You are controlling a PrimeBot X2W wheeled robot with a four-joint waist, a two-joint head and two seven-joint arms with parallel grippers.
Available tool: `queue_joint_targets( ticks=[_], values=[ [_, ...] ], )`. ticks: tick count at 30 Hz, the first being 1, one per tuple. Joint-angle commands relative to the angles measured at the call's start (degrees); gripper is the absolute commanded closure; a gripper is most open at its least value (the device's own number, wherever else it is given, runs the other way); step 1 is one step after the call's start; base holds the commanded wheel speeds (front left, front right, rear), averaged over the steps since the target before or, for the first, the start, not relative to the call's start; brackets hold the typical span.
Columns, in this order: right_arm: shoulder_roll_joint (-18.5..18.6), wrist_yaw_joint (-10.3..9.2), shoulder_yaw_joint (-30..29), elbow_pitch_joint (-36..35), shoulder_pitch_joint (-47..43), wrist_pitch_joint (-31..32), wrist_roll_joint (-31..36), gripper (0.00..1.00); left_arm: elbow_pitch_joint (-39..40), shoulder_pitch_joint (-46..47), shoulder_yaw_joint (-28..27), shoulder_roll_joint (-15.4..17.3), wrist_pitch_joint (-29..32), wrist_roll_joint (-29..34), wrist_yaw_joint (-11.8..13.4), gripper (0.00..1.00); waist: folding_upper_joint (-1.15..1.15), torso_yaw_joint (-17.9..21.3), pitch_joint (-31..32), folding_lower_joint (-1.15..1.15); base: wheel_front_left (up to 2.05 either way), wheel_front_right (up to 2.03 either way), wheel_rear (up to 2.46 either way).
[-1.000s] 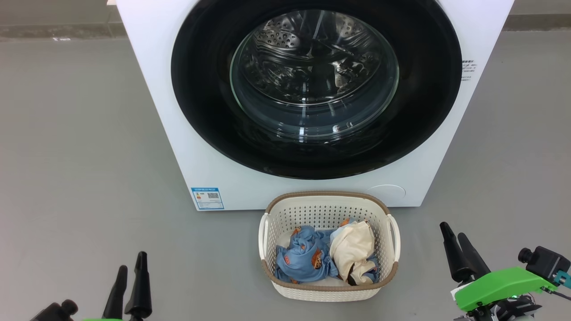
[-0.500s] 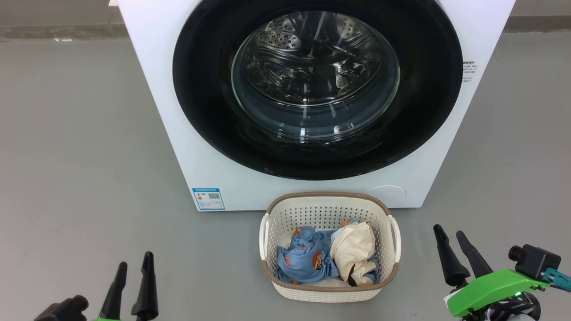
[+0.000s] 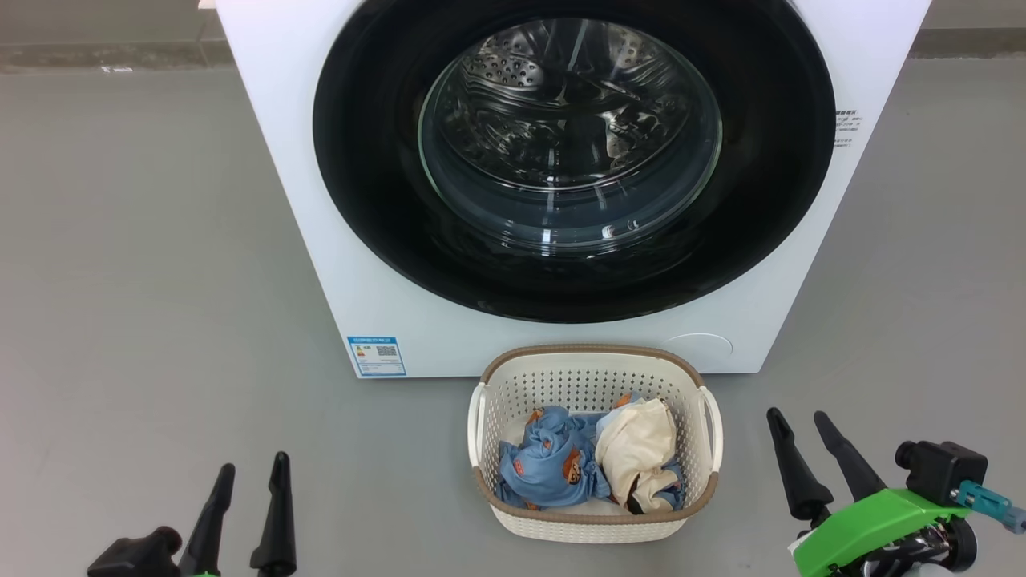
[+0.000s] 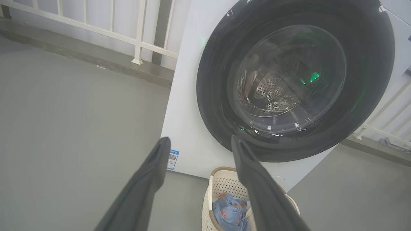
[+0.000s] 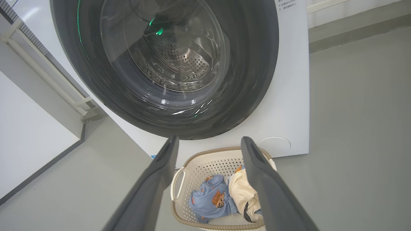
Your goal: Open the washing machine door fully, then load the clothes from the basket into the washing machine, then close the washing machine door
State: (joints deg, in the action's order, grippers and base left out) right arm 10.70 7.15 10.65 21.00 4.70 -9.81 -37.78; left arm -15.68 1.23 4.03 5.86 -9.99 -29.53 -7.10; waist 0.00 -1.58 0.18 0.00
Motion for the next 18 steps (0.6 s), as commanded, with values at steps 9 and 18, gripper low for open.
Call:
queue_joint_targets(
  ticks=[9,18],
  values=[
    [1.9,0.30,2.1,-0.8,3.3,-2.3,6.4,0.00,0.2,2.7,-0.5,1.5,-2.2,5.9,-0.3,0.00,0.00,0.0,0.2,0.00,0.00,0.00,0.00],
    [2.1,0.32,1.4,-0.3,2.5,-3.9,11.7,0.00,-1.6,2.9,-0.9,1.7,-3.7,10.3,-0.4,0.00,0.00,0.0,0.6,0.00,0.00,0.00,0.00]
  ],
)
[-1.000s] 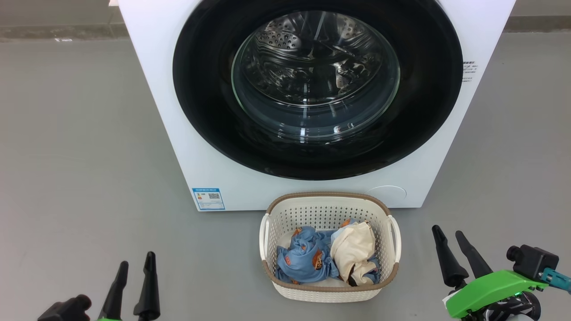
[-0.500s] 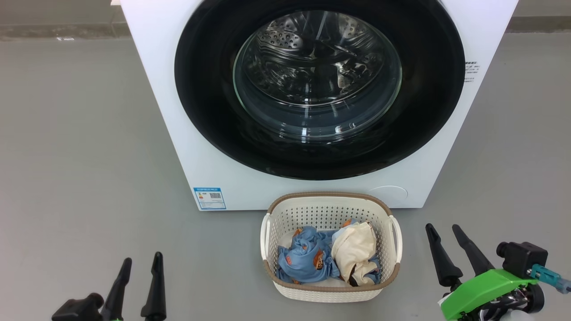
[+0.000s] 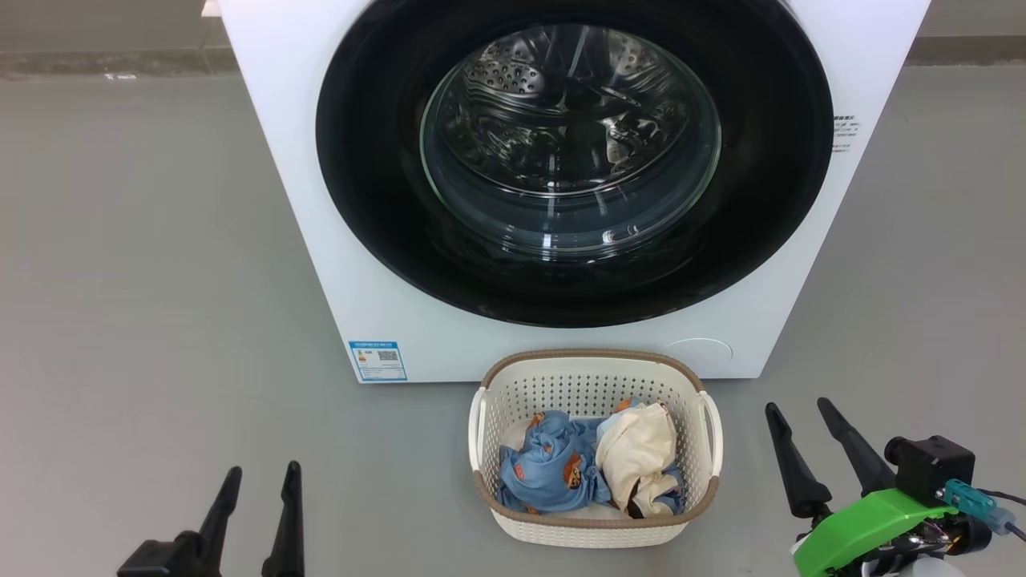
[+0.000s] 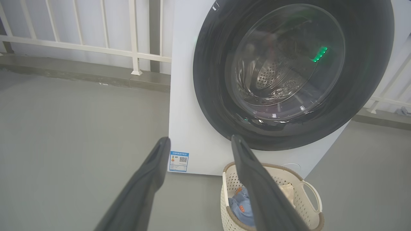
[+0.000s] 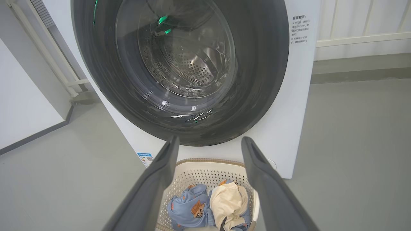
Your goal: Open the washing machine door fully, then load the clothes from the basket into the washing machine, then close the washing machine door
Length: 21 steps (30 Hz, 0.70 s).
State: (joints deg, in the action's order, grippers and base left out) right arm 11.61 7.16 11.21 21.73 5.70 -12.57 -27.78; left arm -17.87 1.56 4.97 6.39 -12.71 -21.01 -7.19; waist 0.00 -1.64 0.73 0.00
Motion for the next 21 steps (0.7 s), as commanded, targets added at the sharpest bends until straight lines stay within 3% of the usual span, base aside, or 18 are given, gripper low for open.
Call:
queue_joint_targets(
  ticks=[1,9,21],
  values=[
    [1.2,0.31,0.6,-0.9,1.3,-1.3,2.3,0.00,0.3,2.7,-1.8,1.2,-1.1,2.2,-0.3,0.00,0.00,0.0,0.1,0.00,0.00,0.00,0.00],
    [0.7,0.33,-1.3,-0.6,-0.3,-2.4,7.1,0.00,-2.9,3.3,-2.0,1.4,-2.3,4.8,-0.3,0.00,0.00,0.2,0.2,0.00,0.00,0.00,0.00],
    [-0.3,0.33,-2.9,-0.9,-0.8,-2.4,8.0,0.00,-3.4,4.4,-4.0,1.0,-2.3,6.2,-0.3,0.00,0.00,0.7,-0.1,0.00,0.03,0.03,-0.07]
  ],
)
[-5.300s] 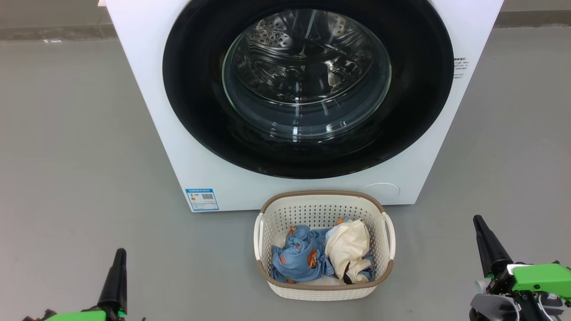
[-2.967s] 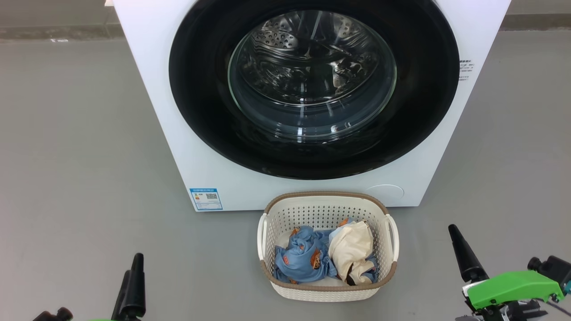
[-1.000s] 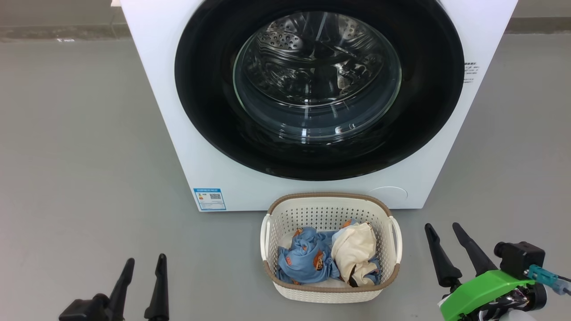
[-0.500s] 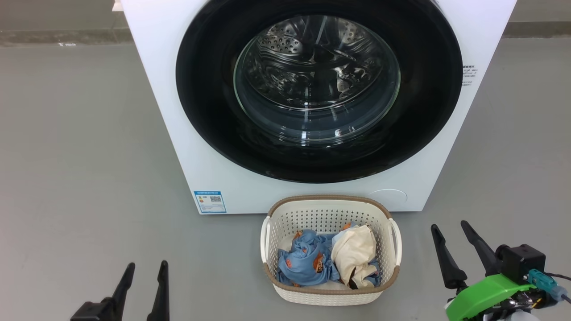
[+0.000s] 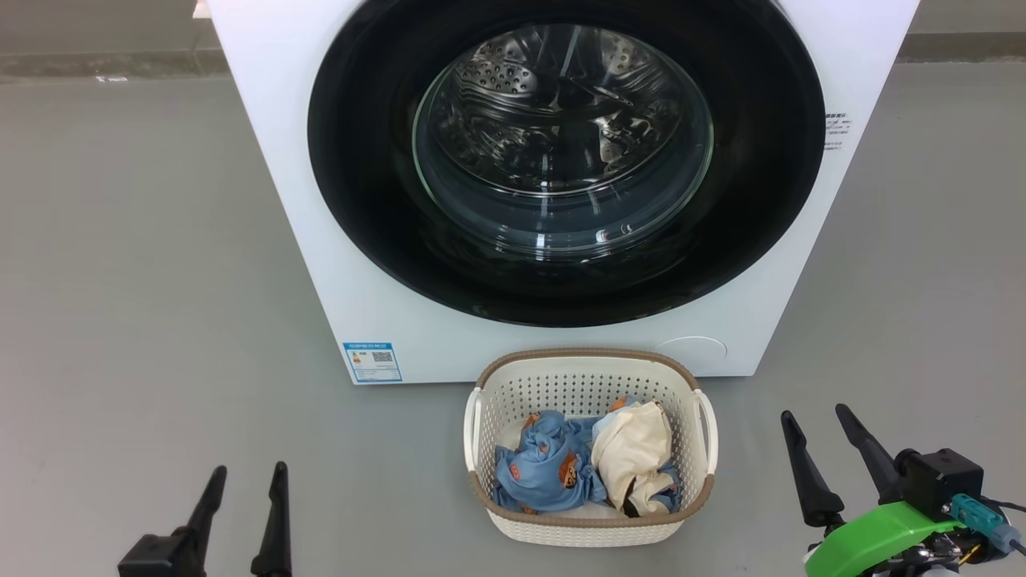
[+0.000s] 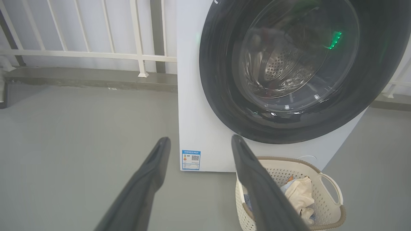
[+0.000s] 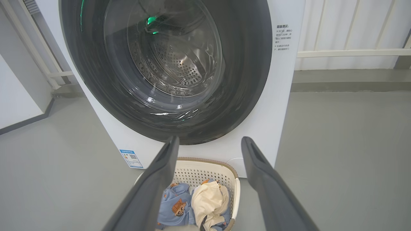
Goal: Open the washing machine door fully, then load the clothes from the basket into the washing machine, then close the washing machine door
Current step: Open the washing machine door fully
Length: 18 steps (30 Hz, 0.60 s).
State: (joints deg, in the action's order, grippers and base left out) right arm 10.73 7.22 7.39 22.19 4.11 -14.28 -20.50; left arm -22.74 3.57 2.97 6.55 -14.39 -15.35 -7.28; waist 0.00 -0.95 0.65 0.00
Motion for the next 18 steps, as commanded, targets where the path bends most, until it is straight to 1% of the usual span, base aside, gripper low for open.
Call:
queue_joint_targets(
  ticks=[1,5,9,18],
  values=[
    [0.6,0.26,0.9,-1.4,0.8,-0.7,0.8,0.00,1.7,2.5,-2.1,0.8,-0.6,1.1,-0.2,0.00,0.00,0.0,0.0,0.00,0.30,0.30,-0.59],
    [0.4,0.26,0.7,-1.4,0.9,-0.7,0.8,0.00,2.1,2.5,-2.3,0.6,-0.6,2.1,-0.2,0.00,0.00,0.0,0.0,0.00,0.49,0.49,-0.98],
    [0.3,0.26,0.7,-1.6,0.9,-0.7,0.8,0.00,2.4,2.4,-2.5,0.6,-0.6,2.6,-0.2,0.00,0.00,0.2,-0.2,0.00,0.81,0.81,-1.61],
    [0.1,0.26,0.6,-1.8,1.0,-0.7,0.8,0.00,3.3,2.4,-2.4,0.8,-0.6,2.8,-0.2,0.00,0.00,0.3,-0.6,0.00,1.18,1.18,-2.36]
  ],
)
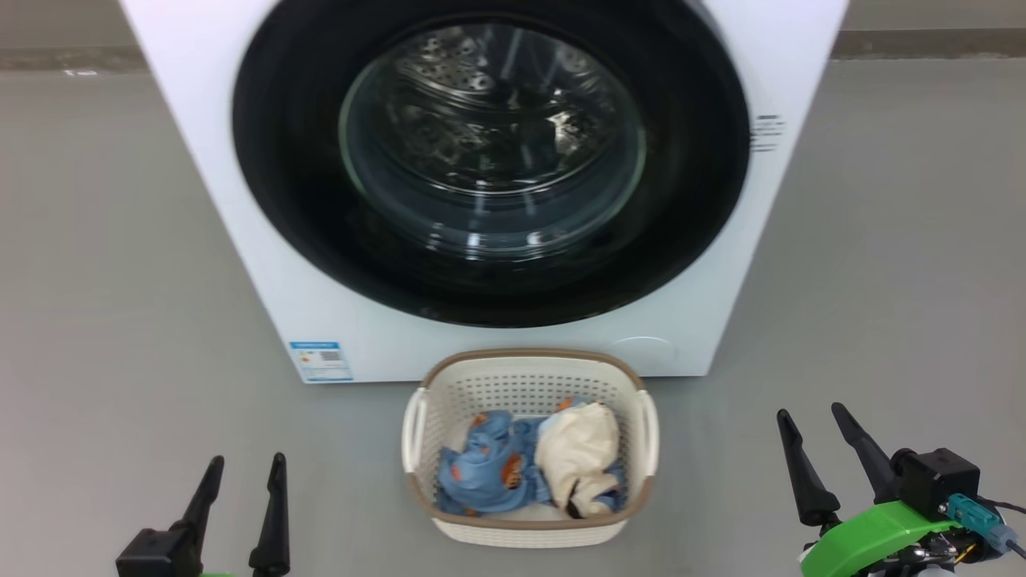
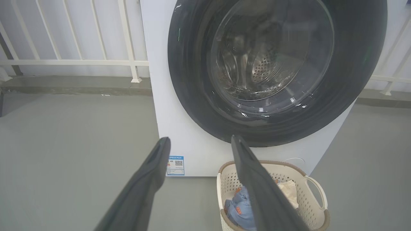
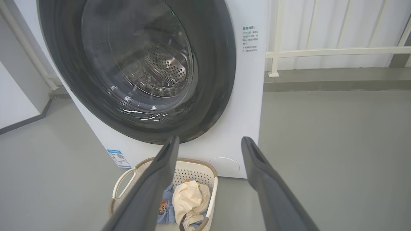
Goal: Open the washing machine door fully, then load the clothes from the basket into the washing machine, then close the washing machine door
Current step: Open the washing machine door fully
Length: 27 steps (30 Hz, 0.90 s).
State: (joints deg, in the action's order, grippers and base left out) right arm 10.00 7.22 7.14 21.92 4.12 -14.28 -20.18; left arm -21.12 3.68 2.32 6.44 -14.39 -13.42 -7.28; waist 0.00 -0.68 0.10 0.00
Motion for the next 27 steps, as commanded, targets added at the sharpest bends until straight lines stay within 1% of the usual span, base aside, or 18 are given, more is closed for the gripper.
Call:
queue_joint_targets(
  ticks=[1,13,18,23,27],
  values=[
    [0.8,0.26,0.8,-1.5,1.0,-0.7,0.5,0.00,1.8,2.3,-1.8,1.0,-0.6,0.8,-0.2,0.00,0.00,0.0,-0.1,0.00,1.23,1.23,-2.46],
    [0.8,0.26,0.9,-1.7,1.0,-0.7,0.5,0.00,2.2,2.3,-1.6,0.9,-0.6,0.8,-0.2,0.00,0.00,0.1,-0.3,0.00,1.23,1.23,-2.46],
    [0.9,0.26,0.8,-1.8,1.2,-0.7,0.4,0.00,2.8,2.4,-1.5,0.3,-0.6,-2.0,-0.2,0.00,0.00,0.1,-0.5,0.00,1.18,1.16,-2.34],
    [1.1,0.26,0.7,-1.7,1.3,-0.7,0.3,0.00,2.5,2.4,-1.1,0.7,-0.6,-2.3,-0.2,0.00,0.00,0.0,-0.5,0.00,0.82,0.82,-1.64],
    [1.0,0.26,0.7,-1.7,1.4,-0.7,0.3,0.00,2.5,2.4,-0.9,0.8,-0.6,-2.6,-0.2,0.00,0.00,-0.1,-0.4,0.00,0.47,0.47,-0.93]
  ],
)
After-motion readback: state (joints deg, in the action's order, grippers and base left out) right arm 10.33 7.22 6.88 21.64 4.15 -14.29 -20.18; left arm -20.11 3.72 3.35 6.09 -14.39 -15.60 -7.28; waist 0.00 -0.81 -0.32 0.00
